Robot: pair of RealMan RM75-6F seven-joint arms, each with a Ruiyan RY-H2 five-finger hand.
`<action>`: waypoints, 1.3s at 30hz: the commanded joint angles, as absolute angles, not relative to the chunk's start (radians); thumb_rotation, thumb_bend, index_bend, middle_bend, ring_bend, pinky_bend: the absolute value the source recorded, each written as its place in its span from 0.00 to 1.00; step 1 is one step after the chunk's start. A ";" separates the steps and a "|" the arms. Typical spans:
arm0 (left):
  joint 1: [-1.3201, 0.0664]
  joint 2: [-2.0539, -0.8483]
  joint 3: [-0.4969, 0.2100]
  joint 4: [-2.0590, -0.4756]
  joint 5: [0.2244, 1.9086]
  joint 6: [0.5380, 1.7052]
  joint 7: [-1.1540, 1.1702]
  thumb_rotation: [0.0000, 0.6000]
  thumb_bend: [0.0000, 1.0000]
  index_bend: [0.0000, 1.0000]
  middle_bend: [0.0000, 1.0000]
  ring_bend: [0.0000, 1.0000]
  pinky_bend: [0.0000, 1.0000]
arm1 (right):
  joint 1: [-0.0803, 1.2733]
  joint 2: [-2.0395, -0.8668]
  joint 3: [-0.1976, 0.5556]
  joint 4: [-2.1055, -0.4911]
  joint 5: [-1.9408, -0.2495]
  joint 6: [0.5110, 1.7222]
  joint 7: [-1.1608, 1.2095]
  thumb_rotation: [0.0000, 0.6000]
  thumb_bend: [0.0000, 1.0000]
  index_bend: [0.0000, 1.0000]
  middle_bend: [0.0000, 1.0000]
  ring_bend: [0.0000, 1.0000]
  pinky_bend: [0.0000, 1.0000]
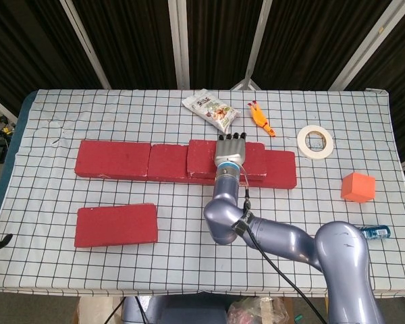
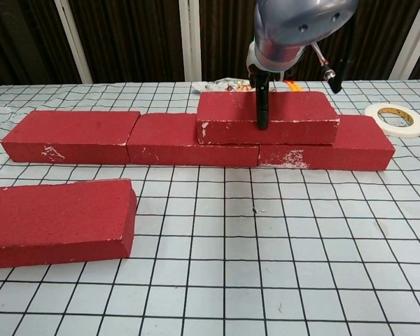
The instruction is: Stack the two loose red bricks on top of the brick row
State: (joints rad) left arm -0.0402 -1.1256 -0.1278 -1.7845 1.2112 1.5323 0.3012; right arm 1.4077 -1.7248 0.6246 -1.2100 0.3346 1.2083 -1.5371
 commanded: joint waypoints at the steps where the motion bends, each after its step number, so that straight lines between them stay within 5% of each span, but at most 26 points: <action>1: -0.040 -1.125 -0.129 -1.784 1.209 1.532 0.300 1.00 0.00 0.14 0.02 0.00 0.08 | 1.408 -1.722 0.630 -1.220 0.336 1.218 -1.542 1.00 0.19 0.08 0.09 0.00 0.00; 6: -0.041 -1.122 -0.127 -1.782 1.214 1.530 0.292 1.00 0.00 0.14 0.02 0.00 0.08 | 1.391 -1.674 0.650 -1.310 0.340 1.271 -1.546 1.00 0.19 0.08 0.05 0.00 0.00; 12: -0.043 -1.118 -0.117 -1.775 1.239 1.524 0.278 1.00 0.00 0.14 0.02 0.00 0.07 | 1.262 -1.488 0.658 -1.645 0.247 1.375 -1.434 1.00 0.19 0.08 0.03 0.00 0.00; 18: -0.043 -1.123 -0.094 -1.765 1.324 1.540 0.243 1.00 0.00 0.13 0.02 0.00 0.07 | 1.026 -1.251 0.596 -2.014 0.037 1.391 -1.229 1.00 0.19 0.08 0.03 0.00 0.00; 23: -0.050 -1.159 -0.072 -1.718 1.441 1.567 0.186 1.00 0.00 0.13 0.02 0.00 0.07 | 0.771 -1.068 0.470 -2.224 -0.263 1.321 -0.990 1.00 0.19 0.08 0.03 0.00 0.00; 31: -0.072 -1.170 -0.041 -1.756 1.445 1.500 0.271 1.00 0.00 0.08 0.00 0.00 0.06 | 0.411 -0.966 0.211 -2.215 -0.897 1.329 -0.578 1.00 0.19 0.08 0.03 0.00 0.00; 39: -0.134 -1.111 -0.049 -1.904 1.396 1.395 0.413 1.00 0.00 0.05 0.00 0.00 0.06 | 0.240 -0.963 0.058 -2.099 -1.198 1.392 -0.346 1.00 0.19 0.08 0.03 0.00 0.00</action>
State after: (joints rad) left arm -0.1111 -1.1337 -0.0452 -1.8541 1.4188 1.4259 0.3612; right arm 0.3458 -0.9928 0.1527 -2.1479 -1.0854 1.3578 -0.4602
